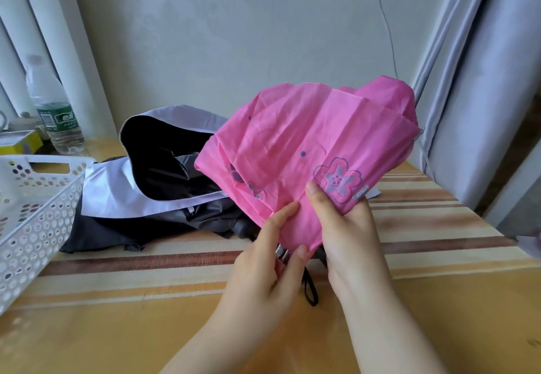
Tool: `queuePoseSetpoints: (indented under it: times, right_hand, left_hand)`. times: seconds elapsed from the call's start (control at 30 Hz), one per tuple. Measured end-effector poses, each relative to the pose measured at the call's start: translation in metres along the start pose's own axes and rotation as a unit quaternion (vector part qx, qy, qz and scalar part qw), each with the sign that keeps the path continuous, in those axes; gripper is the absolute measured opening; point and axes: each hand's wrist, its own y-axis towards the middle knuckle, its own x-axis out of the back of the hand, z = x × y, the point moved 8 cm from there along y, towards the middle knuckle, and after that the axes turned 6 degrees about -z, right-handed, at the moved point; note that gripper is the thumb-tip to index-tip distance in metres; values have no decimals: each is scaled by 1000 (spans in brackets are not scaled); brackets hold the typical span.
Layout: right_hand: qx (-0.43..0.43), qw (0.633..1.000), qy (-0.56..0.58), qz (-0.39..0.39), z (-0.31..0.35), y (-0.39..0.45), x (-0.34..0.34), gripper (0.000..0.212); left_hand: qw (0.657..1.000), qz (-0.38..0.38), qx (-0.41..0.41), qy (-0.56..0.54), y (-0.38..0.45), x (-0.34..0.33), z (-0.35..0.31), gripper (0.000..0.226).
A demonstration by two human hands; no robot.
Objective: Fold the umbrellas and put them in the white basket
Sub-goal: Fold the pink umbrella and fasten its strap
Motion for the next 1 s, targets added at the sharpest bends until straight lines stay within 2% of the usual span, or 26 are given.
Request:
queuePoseSetpoints:
  times: [0.07, 0.17, 0.27, 0.33, 0.4, 0.5, 0.57, 0.63, 0.77, 0.83, 0.9, 1.0]
  right_hand:
    - [-2, 1000, 5, 0, 5, 2, 3, 54]
    - [-23, 999, 26, 9, 17, 8, 9, 62]
    - [-35, 998, 42, 32, 36, 19, 8, 50]
    - [-65, 996, 5, 55, 40, 23, 2, 66]
    - [-60, 994, -85, 36, 42, 21, 3, 87]
    - [3, 977, -211, -21, 51, 6, 15, 86]
    - [-3, 972, -233, 14, 51, -9, 6, 69]
    - [-18, 974, -224, 13, 47, -10, 1, 41]
    - [-47, 989, -127, -54, 40, -3, 0, 38]
    - [-43, 995, -71, -51, 39, -5, -3, 31]
    - [-40, 998, -45, -32, 37, -12, -8, 26]
    - [-36, 997, -63, -14, 31, -27, -15, 38]
  left_hand:
    - [1000, -11, 9, -25, -1, 0, 0, 43]
    - [992, -23, 70, -100, 0, 2, 7, 40]
    - [983, -23, 108, -146, 4, 5, 9, 32]
    - [975, -23, 127, -181, 5, 4, 10, 31]
    - [974, -42, 134, -179, 3, 5, 12, 34]
    - [988, -71, 75, -117, 2, 11, 3, 36]
    - [996, -72, 12, -50, 1, 10, -10, 39]
    - [997, -61, -42, 11, 2, 8, -26, 43]
    - [985, -55, -116, 111, 4, 10, -46, 50]
    - [993, -43, -72, 86, 1, 16, -48, 52]
    - [1000, -2, 25, 14, -6, 17, -38, 61]
    - [975, 26, 189, -114, -19, 20, -20, 64]
